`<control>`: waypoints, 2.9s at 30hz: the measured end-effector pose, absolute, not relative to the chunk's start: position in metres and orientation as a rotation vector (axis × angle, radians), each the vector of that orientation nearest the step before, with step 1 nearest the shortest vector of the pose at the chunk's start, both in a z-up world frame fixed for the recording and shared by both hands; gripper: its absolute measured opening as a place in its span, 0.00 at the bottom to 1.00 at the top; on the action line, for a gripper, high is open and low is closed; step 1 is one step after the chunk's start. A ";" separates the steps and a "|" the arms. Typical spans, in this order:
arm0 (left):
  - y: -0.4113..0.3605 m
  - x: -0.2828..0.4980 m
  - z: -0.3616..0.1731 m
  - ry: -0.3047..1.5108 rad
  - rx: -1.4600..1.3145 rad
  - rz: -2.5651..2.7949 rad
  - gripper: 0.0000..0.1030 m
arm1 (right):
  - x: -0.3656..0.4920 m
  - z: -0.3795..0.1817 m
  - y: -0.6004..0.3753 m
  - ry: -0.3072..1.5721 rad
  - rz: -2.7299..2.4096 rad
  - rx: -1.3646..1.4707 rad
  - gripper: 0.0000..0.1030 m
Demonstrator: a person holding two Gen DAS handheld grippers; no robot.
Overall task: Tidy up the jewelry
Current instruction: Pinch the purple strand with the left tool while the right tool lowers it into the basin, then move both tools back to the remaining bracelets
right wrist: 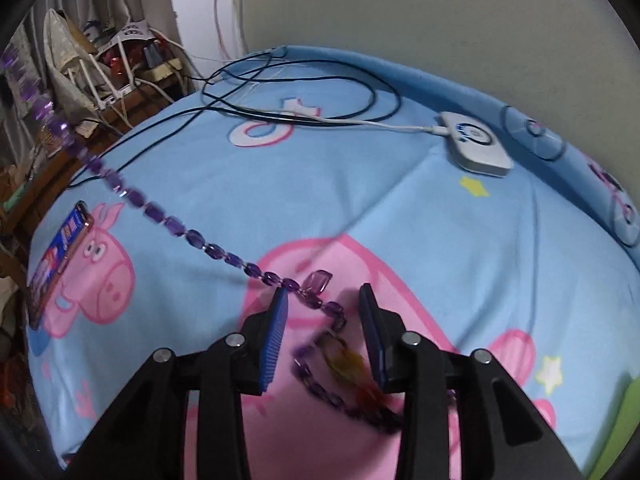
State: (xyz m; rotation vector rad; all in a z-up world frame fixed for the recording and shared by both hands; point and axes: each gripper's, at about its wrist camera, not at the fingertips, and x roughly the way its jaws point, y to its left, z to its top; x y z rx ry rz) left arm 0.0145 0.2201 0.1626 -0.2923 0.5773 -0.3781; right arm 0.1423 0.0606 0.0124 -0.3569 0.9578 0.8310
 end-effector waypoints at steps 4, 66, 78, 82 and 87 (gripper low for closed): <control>0.228 0.002 0.164 0.559 -0.305 -0.363 0.03 | 0.143 0.023 0.064 0.973 0.878 -0.313 0.00; -0.233 0.176 0.066 1.013 0.039 -0.934 0.06 | 0.108 0.099 -0.366 0.662 0.389 0.387 0.01; -0.189 0.158 0.095 1.028 0.119 -0.915 0.15 | 0.086 0.123 -0.351 0.555 0.415 0.423 0.37; -0.097 0.137 0.141 0.848 0.023 -0.843 0.15 | 0.052 0.147 -0.327 0.439 0.515 0.376 0.39; 0.025 0.100 0.150 0.696 0.005 -0.518 0.34 | 0.037 0.134 -0.272 0.541 0.614 0.240 0.39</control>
